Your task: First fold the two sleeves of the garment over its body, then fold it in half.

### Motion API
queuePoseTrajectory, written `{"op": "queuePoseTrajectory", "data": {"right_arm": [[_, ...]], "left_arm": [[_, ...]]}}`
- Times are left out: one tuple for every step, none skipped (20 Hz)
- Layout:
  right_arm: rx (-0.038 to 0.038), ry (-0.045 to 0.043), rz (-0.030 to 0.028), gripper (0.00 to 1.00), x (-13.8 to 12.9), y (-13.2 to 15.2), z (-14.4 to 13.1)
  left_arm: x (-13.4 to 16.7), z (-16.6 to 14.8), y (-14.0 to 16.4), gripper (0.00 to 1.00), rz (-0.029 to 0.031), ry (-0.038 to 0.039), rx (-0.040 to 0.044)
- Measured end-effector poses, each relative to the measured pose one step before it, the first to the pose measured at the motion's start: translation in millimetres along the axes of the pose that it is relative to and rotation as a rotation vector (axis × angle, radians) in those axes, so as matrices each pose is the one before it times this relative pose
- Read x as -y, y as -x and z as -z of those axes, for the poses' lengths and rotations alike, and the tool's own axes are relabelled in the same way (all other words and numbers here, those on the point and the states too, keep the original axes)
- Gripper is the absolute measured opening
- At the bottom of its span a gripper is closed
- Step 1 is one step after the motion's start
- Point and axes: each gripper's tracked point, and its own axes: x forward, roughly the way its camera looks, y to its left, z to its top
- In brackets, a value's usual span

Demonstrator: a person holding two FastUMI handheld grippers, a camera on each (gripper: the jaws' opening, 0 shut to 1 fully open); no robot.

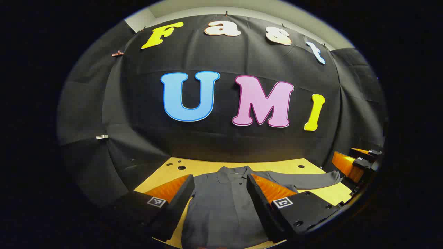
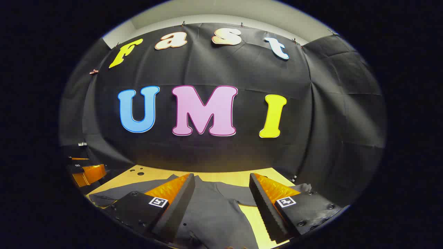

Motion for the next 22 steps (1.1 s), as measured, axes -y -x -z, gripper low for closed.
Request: {"op": "queuePoseTrajectory", "data": {"right_arm": [[-0.00229, -0.00255, -0.00113, 0.98, 1.83, -6.51, -0.15], [0.00184, -0.00233, -0.00067, 0.98, 2.58, -3.80, 1.11], [0.00132, -0.00271, -0.00039, 0.98, 1.78, -3.91, -0.40], [-0.00315, 0.00095, 0.00189, 0.98, 2.31, -4.06, 1.47], [-0.00575, 0.00230, -0.00071, 0.98, 2.35, -4.17, 2.41], [-0.00367, 0.00356, -0.00289, 0.98, 1.05, -3.97, 2.56], [-0.00533, 0.00272, -0.00718, 0.98, -0.18, -4.06, 1.84], [-0.00493, 0.00273, -0.00941, 0.98, -1.19, -3.76, 1.73], [-0.00424, 0.00354, -0.00843, 0.98, -0.58, -3.36, 1.39], [-0.00181, 0.00338, -0.00771, 0.98, 0.83, -3.01, 1.00], [-0.00054, 0.00163, -0.00561, 0.98, 0.74, -2.91, 0.89], [-0.00180, -0.00008, -0.00896, 0.98, 0.63, -2.54, 0.83], [-0.00421, 0.00167, -0.00924, 0.98, -0.06, -3.29, 2.21], [-0.00611, 0.00368, -0.00152, 0.98, 2.24, -3.17, 3.61], [-0.00592, 0.00201, 0.00210, 0.98, 3.41, -2.67, 2.81], [-0.00687, -0.00442, 0.00410, 0.98, 3.79, -2.93, 1.87], [-0.00847, -0.00986, 0.00229, 0.97, 3.68, -3.72, 2.62], [-0.01032, -0.00969, 0.00174, 0.98, 3.45, -3.02, 2.03], [-0.00836, -0.00502, 0.00508, 0.98, 5.43, -3.92, 2.31], [-0.00520, 0.00150, 0.01167, 0.97, 7.37, -4.88, 1.30], [-0.00708, 0.00458, 0.01775, 0.97, 9.18, -4.54, 1.02], [-0.01347, 0.00408, 0.01961, 0.98, 9.42, -4.34, 4.29]], "left_arm": [[0.31, 0.12, -1.61, 0.96, -0.00273, -0.00083, -0.00198], [0.14, -0.15, -3.48, 0.96, -0.00518, -0.00118, 0.00269], [-0.43, -2.02, -3.99, 0.96, -0.00962, -0.00059, 0.00416], [-0.09, -0.06, -4.32, 0.96, -0.00943, -0.00049, 0.00242], [-1.67, -1.48, -3.25, 0.96, -0.01593, -0.00404, 0.00851], [-0.27, 1.98, -1.90, 0.96, -0.00719, -0.00223, 0.00361], [1.10, 1.53, -0.60, 0.96, -0.00323, -0.00059, -0.00321], [0.37, 3.96, -1.33, 0.96, -0.00847, 0.00247, -0.00514], [1.48, 2.37, -0.57, 0.96, -0.00320, 0.00675, -0.00444], [3.03, 2.49, -0.81, 0.96, -0.00164, 0.00506, -0.00453], [1.97, 1.15, -1.28, 0.96, -0.00359, -0.00099, -0.00339], [0.30, 3.28, 0.77, 0.96, -0.00485, -0.00541, -0.00206], [0.75, 0.21, -0.51, 0.96, -0.00220, -0.00943, 0.00361], [0.57, -0.87, -2.24, 0.96, -0.00209, -0.01370, 0.01063], [-0.99, -1.49, -2.23, 0.96, -0.00603, -0.01369, 0.00795], [-2.33, -1.59, -1.73, 0.96, -0.00611, -0.00654, 0.00278], [-2.08, -2.78, -0.24, 0.96, -0.00522, 0.00130, 0.00257], [-1.98, 0.20, -0.76, 0.96, -0.00741, 0.00407, 0.00156], [-2.76, -1.04, 0.02, 0.96, -0.00943, 0.00284, -0.00286], [-1.99, 2.87, -1.42, 0.96, -0.01010, 0.00127, -0.00583], [-0.96, 1.60, -0.06, 0.96, -0.00794, 0.00050, -0.00827], [-0.44, 2.28, 0.65, 0.96, -0.00588, -0.00061, -0.00905]]}}
